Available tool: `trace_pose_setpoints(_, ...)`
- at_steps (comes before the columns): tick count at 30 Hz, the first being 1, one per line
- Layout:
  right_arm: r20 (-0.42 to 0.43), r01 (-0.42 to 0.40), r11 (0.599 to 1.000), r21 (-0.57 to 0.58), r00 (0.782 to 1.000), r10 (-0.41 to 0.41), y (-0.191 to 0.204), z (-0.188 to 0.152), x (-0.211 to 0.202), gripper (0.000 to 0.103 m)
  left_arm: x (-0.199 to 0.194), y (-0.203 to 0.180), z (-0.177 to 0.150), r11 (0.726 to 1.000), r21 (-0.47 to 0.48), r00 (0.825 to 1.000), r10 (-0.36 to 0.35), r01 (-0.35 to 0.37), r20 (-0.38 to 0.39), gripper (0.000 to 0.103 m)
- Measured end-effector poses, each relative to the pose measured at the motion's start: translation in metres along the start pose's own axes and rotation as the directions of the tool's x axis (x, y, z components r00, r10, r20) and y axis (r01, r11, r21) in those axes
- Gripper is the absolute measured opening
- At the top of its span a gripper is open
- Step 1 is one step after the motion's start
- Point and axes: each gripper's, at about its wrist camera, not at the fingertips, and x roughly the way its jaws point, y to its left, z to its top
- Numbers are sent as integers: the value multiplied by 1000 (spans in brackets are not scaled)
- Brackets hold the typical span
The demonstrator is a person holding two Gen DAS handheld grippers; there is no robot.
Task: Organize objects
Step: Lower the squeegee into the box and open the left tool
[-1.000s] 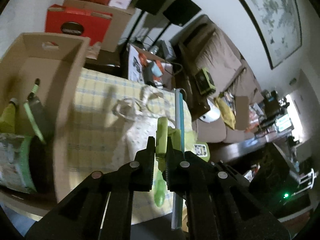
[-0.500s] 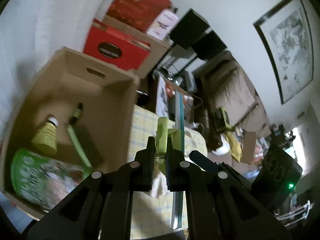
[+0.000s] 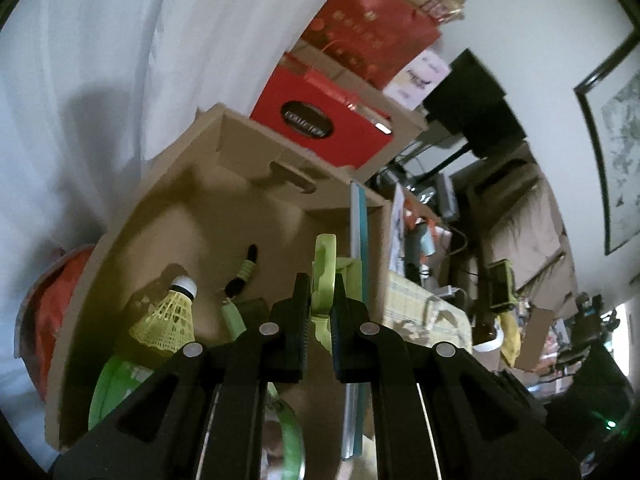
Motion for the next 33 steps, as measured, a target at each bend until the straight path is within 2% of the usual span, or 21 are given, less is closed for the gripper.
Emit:
trace_pose_setpoints(5, -5, -6, 1000, 8, 1000, 6, -1, 5, 11, 56, 25, 5, 3, 999, 6, 999, 33, -33, -32, 8)
trace_pose_setpoints(12, -8, -17, 1000, 25, 1000, 17, -4, 4, 16, 56, 52, -4, 7, 995, 62, 994, 77, -73, -74, 8)
trace_pose_setpoints(20, -19, -5, 1000, 19, 1000, 6, -6, 1, 20, 56, 79, -9, 0, 993, 85, 986, 95, -84, -134, 9)
trace_pose_setpoints(28, -22, -5, 1000, 27, 1000, 6, -9, -2, 22, 56, 88, -11, -2, 991, 99, 984, 106, -92, -143, 10)
trace_pose_setpoints(33, -26, -2, 999, 32, 1000, 3, -11, -6, 20, 56, 98, -13, -6, 988, 126, 972, 115, -90, -204, 15)
